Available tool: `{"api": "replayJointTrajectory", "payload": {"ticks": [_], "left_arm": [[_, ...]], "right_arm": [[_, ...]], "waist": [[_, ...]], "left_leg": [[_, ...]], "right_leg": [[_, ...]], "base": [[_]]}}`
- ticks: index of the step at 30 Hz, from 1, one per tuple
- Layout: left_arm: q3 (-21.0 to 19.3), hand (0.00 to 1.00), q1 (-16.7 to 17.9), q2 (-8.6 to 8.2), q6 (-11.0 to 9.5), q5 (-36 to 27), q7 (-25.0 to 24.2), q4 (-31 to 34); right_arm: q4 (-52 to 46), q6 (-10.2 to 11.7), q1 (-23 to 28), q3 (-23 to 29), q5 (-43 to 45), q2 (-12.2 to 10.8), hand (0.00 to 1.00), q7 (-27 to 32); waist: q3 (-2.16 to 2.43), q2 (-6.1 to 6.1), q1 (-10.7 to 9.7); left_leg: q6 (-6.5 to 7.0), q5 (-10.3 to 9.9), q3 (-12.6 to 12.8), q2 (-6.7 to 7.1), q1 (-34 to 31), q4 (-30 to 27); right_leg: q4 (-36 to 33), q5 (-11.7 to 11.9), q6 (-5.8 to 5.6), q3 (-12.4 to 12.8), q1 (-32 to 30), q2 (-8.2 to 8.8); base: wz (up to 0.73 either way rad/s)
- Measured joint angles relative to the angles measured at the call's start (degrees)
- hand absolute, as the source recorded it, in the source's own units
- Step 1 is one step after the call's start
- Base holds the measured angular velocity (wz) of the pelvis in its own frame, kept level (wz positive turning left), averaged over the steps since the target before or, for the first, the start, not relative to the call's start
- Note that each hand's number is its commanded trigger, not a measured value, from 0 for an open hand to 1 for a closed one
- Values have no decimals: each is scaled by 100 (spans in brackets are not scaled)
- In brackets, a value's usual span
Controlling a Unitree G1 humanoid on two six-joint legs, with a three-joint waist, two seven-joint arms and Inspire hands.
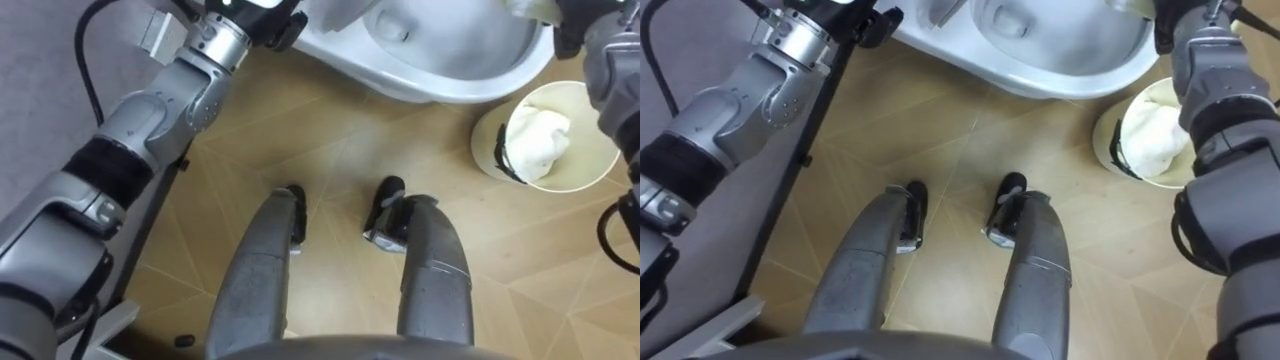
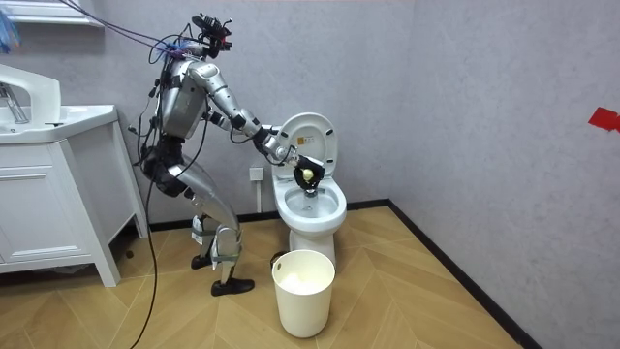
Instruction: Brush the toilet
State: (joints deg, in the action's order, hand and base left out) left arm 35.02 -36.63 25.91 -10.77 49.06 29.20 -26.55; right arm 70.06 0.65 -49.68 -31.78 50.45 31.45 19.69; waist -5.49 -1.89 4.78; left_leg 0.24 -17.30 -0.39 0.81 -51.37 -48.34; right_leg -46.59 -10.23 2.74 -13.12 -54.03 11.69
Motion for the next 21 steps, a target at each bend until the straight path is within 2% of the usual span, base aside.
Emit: {"api": "replayJointTrajectory", "payload": {"ticks": [8,11,15,17,21], "left_arm": [[2,0,5,-21,-27,12,-71,0],[1,0,11,-33,-96,9,-70,-1],[-2,0,13,-41,-95,10,-70,10],[-1,0,13,-73,-97,8,-70,25],[4,0,27,-247,-135,8,-80,24]], "right_arm": [[-193,-119,126,-18,526,-37,100,24],[-400,-238,357,-81,670,-31,100,-18],[-582,-443,719,-73,641,-9,100,-127],[-634,-454,819,-80,558,19,100,-179],[-786,-526,1279,-69,342,-6,100,-253]], "waist": [[-4,13,67],[-34,66,195],[-17,186,319],[-19,219,337],[-9,316,329]], "left_leg": [[-10,0,-54,-54,52,61],[-12,-5,-43,-78,191,152],[-23,1,-62,-110,314,330],[-26,3,-60,-117,365,388],[-27,3,-91,-121,528,519]], "right_leg": [[184,30,22,-130,135,-37],[298,51,13,-137,271,-76],[493,72,1,-205,406,-137],[521,80,2,-206,454,-156],[633,51,-35,-262,639,-169]], "base": [[0],[-7],[-3],[-4],[5]]}}
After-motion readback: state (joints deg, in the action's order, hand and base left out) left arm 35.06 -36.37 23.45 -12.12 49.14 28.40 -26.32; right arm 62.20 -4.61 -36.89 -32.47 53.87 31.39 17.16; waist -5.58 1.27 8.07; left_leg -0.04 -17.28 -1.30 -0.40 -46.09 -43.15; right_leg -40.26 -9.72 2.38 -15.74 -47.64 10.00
